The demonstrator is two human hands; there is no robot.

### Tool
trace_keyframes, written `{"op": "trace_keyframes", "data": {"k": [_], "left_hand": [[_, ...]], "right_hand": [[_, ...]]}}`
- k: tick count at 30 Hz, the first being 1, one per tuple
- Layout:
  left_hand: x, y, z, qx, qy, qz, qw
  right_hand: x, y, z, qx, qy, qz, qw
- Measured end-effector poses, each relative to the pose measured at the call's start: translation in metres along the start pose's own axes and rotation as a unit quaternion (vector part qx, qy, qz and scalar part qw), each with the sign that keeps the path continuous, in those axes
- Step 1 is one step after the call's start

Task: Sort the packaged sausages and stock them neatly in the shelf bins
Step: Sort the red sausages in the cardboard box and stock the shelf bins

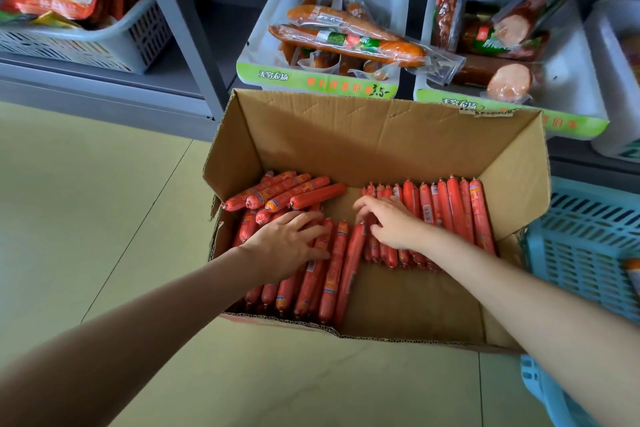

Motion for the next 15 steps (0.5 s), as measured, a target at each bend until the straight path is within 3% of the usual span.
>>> {"op": "trace_keyframes", "data": {"k": [11, 13, 15], "left_hand": [[0.002, -0.004, 0.000, -0.003, -0.011, 0.000, 1.000], [-0.007, -0.001, -0.004, -0.025, -0.018, 0.049, 0.998], [-0.020, 0.004, -0.008, -0.025, -0.037, 0.151, 0.988]], "right_hand": [[-0.002, -0.008, 0.011, -0.046, 0.005, -0.050, 0.998], [-0.001, -0.010, 0.007, -0.060, 0.001, -0.054, 0.997], [-0.002, -0.007, -0.001, -0.083, 0.001, -0.056, 0.995]]}}
Point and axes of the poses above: each hand's wrist, its own x-axis towards the middle knuckle, its own y-axis out of the back of the hand, z = x × y, the point moved 3 cm from there along x, towards the middle knuckle, and after that the axes turned 6 degrees about z, right-handed, at the moved point
